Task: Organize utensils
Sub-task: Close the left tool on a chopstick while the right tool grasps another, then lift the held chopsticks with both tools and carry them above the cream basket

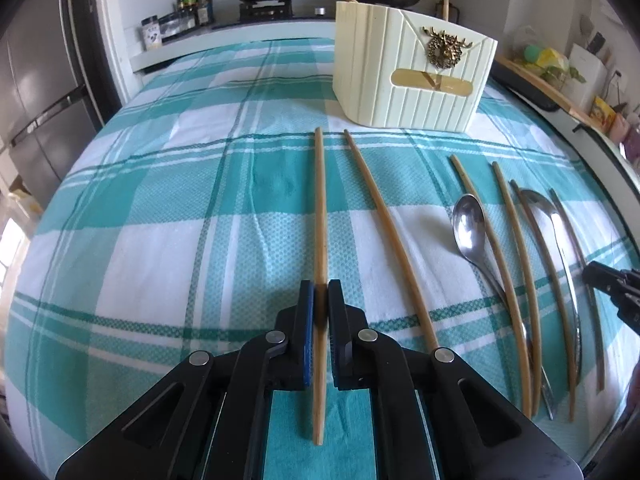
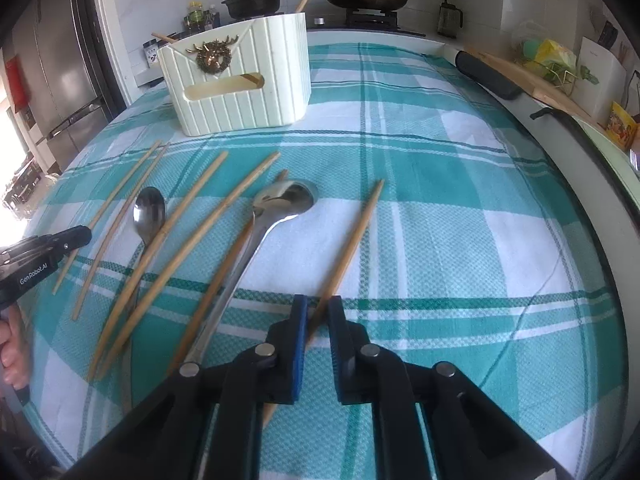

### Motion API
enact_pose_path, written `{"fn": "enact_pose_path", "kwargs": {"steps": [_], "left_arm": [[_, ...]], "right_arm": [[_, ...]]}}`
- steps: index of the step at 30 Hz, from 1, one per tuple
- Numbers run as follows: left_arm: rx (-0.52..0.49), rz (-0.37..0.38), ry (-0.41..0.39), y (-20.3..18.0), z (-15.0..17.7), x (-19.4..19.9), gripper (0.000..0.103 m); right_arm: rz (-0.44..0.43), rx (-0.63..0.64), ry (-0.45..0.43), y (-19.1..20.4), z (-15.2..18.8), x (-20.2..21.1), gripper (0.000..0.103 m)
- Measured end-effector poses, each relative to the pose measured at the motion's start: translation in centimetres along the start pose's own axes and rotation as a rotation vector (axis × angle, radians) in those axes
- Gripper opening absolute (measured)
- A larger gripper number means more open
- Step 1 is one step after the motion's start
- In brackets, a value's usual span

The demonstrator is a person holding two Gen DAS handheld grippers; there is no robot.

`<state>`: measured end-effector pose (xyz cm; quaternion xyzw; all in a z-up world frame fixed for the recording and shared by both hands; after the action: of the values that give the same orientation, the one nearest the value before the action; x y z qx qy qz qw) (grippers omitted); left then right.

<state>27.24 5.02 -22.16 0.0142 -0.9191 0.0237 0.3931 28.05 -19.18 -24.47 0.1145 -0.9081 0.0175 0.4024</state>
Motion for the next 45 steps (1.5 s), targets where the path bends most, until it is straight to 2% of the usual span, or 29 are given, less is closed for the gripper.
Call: {"fn": "enact_pose_path", "kwargs": {"steps": [7, 10, 11, 13, 16, 20, 23, 28, 36, 43, 45], "left_arm": [[0.009, 0.018, 0.033, 0.1, 2.8, 2.6, 0.006], [0.012, 0.033, 0.033, 0.2, 2.9, 3.0, 0.008], [0.015, 0.044, 0.03, 0.3, 2.8, 3.1, 0.01], [0.021, 0.06, 0.025, 0.6, 2.5, 3.1, 0.024], [0.033, 0.094, 0.031, 1.2, 1.5, 2.8, 0.027], [-0.016, 0.148, 0.072, 1.1, -0.2, 1.5, 0.037], [-0.057, 0.15, 0.087, 0.7, -1.1, 0.3, 0.037], [-0.056, 0.166, 0.121, 0.8, -1.9, -1.5, 0.037], [-0.077, 0.172, 0.15, 0.8, -3.6, -3.3, 0.036], [-0.123, 0.143, 0.175, -0.1, -5.2, -5.2, 0.034], [-0.141, 0.13, 0.181, -0.4, -5.5, -5.6, 0.029]], "right_arm": [[0.018, -0.016, 0.029, -1.7, 2.1, 2.1, 0.01], [0.025, -0.009, 0.038, -1.8, 2.7, 2.7, 0.011], [0.024, -0.016, 0.038, -1.9, 2.7, 2.8, 0.011], [0.01, -0.036, 0.045, -2.0, 2.6, 2.8, 0.013], [-0.017, -0.068, 0.051, -2.1, 2.4, 2.7, 0.021], [-0.072, -0.093, 0.067, -2.1, 1.7, 2.4, 0.021], [-0.089, -0.104, 0.092, -2.7, 1.1, 1.7, 0.021], [-0.064, -0.084, 0.128, -3.8, 0.2, 0.2, 0.021], [-0.082, -0.039, 0.166, -3.4, -1.7, -1.5, 0.021], [-0.088, -0.024, 0.194, -3.3, -3.1, -3.0, 0.021], [-0.096, -0.038, 0.204, -3.5, -3.5, -3.5, 0.02]]}}
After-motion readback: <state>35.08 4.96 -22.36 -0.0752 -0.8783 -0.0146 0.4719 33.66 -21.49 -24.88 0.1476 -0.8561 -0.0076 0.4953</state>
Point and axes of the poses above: each gripper's, at about its wrist camera, not at the fingertips, and x roughly against the way its jaws point, y to its left, z to its underside, the point moved 7 cm from there along -x, roughly the way its jaws point, and after that the axes turned 6 degrees about -y, right-handed, at the moved point
